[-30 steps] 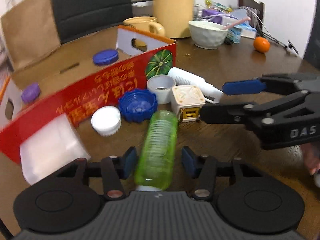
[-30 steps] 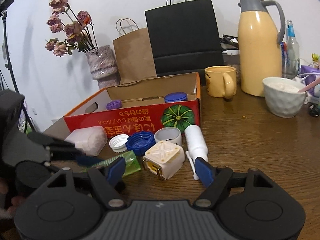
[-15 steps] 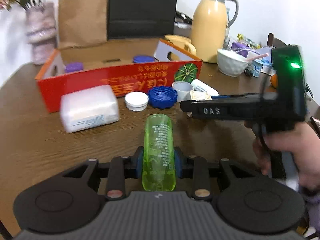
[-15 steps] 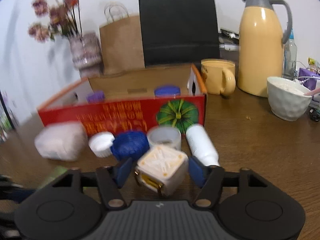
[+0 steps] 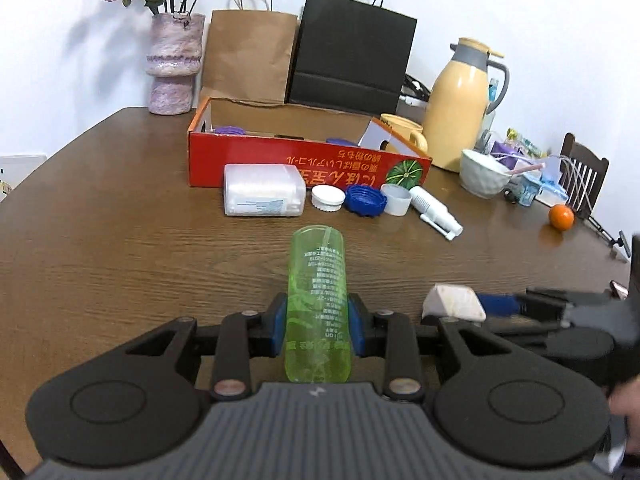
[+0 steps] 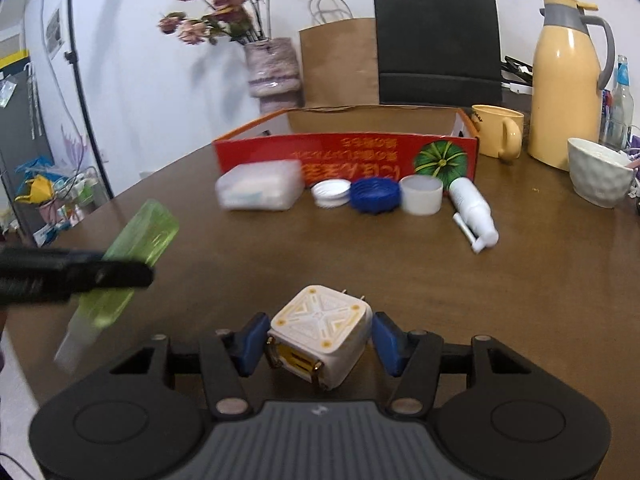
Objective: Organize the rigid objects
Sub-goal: 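Carry the bottle and cube into the cardboard box and open both tools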
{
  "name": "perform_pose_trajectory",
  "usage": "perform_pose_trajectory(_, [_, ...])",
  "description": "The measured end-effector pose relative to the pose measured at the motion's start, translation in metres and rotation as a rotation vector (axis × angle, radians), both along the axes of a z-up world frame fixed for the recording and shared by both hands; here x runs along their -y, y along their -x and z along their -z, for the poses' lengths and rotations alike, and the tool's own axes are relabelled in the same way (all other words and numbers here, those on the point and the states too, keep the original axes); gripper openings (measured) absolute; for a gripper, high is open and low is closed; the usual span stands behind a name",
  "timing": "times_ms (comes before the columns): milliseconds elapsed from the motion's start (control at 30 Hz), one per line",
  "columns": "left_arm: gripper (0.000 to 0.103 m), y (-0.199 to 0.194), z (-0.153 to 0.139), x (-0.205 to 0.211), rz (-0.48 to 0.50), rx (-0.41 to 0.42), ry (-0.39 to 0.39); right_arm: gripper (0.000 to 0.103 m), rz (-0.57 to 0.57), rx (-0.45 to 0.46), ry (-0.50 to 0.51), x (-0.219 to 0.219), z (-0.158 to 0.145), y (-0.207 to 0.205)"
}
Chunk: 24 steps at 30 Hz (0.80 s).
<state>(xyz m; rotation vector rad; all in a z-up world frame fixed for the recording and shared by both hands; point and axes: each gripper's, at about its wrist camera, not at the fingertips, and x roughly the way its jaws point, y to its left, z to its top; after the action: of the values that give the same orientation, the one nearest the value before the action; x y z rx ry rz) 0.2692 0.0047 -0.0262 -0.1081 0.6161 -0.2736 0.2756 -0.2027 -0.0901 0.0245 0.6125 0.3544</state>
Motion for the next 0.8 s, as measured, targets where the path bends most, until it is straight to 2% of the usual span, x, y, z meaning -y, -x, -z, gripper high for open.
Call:
perform_pose_trajectory(100, [0.031,0.008,-0.004,0.003,0.0,0.022,-0.012,0.056,-0.005,0.016,-0.002,-0.003,-0.003,0.013])
perform_pose_trajectory(233, [0.031,0.019,-0.005,0.001,0.006,0.044,0.025,0.056,0.018,0.03,0.006,-0.003,-0.007,0.02])
perform_pose_trajectory(400, [0.031,0.024,-0.007,-0.004,0.01,0.047,0.036,0.056,0.025,0.093,0.026,-0.006,-0.027,0.032])
perform_pose_trajectory(800, [0.031,0.021,-0.046,-0.024,0.006,0.139,0.073,0.056,0.029,0.195,0.028,-0.001,-0.068,0.035])
